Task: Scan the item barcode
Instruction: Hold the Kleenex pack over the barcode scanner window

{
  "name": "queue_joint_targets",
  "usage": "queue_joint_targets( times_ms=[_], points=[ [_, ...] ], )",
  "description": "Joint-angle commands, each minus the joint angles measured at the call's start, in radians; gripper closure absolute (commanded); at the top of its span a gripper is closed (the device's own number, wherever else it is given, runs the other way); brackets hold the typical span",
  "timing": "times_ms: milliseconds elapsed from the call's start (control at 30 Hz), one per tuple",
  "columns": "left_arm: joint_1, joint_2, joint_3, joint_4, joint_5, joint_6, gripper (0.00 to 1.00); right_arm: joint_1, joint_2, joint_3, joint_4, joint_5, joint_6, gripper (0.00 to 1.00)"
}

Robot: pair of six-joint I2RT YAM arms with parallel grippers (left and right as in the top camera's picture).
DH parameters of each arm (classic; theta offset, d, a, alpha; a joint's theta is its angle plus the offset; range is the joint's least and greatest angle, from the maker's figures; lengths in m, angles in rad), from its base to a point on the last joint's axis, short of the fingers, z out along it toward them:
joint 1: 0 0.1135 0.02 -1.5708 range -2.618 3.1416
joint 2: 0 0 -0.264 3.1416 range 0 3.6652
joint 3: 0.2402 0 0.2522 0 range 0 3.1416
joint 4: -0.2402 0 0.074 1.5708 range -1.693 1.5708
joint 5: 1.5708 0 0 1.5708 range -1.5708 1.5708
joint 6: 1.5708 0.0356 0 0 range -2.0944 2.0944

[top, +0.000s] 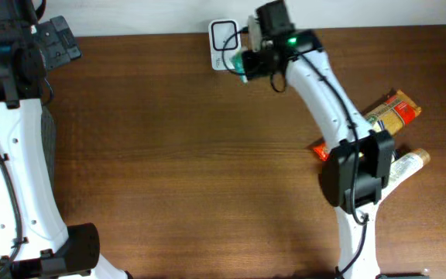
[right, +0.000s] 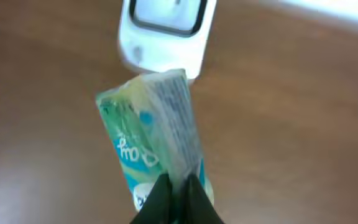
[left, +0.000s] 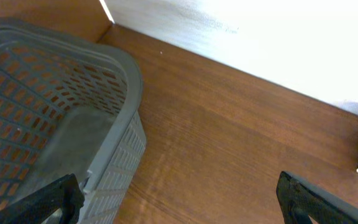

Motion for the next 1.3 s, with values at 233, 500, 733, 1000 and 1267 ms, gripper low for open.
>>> queue_joint_targets(
  times_ms=[233, 500, 733, 1000, 1267],
  points=[
    [0.003, 0.003, 0.0, 0.002, -0.01, 0.012, 0.01, 0.1, 0.15, 0.015, 0.631, 0.413, -0.407, 0.96],
    [0.003, 0.003, 0.0, 0.002, -0.011, 0.012, 0.01, 0.107, 0.249, 0.015, 0.662, 0.411, -0.482, 0.96],
    [0.003, 0.003, 0.0, 0.002, -0.011, 0.012, 0.01, 0.121, 0.246, 0.015, 0.685, 0.412, -0.483, 0.96],
    [0.003, 0.003, 0.0, 0.002, -0.011, 0.012, 0.01, 0.148, 0.113, 0.015, 0.676, 0.412, -0.482, 0.96],
    [0.003, 0.003, 0.0, 0.002, -0.011, 0.012, 0.01, 0.122, 0.17, 0.014, 0.677, 0.352, -0.483, 0.96]
  ],
)
